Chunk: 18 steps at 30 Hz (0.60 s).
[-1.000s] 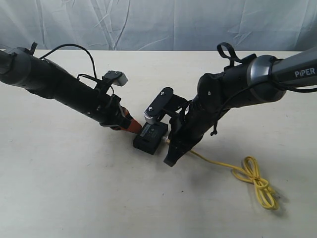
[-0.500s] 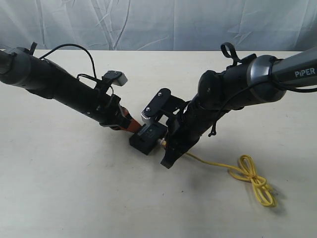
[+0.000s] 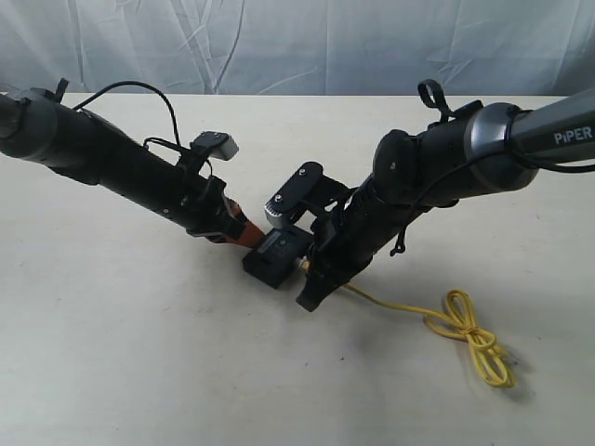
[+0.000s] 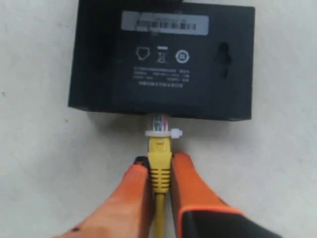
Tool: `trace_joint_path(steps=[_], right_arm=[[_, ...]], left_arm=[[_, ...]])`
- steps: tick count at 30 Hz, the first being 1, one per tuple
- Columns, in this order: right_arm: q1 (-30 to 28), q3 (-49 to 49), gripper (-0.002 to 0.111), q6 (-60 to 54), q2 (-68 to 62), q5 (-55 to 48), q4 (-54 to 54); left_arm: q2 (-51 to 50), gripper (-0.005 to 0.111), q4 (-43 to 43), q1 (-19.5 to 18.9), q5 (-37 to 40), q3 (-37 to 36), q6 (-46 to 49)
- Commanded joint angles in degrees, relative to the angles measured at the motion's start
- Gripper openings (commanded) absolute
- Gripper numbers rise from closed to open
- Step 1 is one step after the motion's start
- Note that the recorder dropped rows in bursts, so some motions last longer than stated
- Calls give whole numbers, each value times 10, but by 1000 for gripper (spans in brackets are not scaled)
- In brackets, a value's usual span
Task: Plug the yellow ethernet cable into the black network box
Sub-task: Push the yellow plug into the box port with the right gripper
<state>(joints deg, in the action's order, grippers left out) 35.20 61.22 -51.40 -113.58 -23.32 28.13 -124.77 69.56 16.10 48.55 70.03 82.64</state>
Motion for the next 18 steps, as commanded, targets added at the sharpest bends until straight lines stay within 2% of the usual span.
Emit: trace_joint_path(steps=[1, 18], right_arm=[[2, 2, -1, 4, 7, 21, 8], [2, 2, -1, -3, -1, 64, 9]], left_arm=[[-1, 0, 17, 2, 32, 1, -2], [-1, 0, 14, 2, 43, 1, -10]])
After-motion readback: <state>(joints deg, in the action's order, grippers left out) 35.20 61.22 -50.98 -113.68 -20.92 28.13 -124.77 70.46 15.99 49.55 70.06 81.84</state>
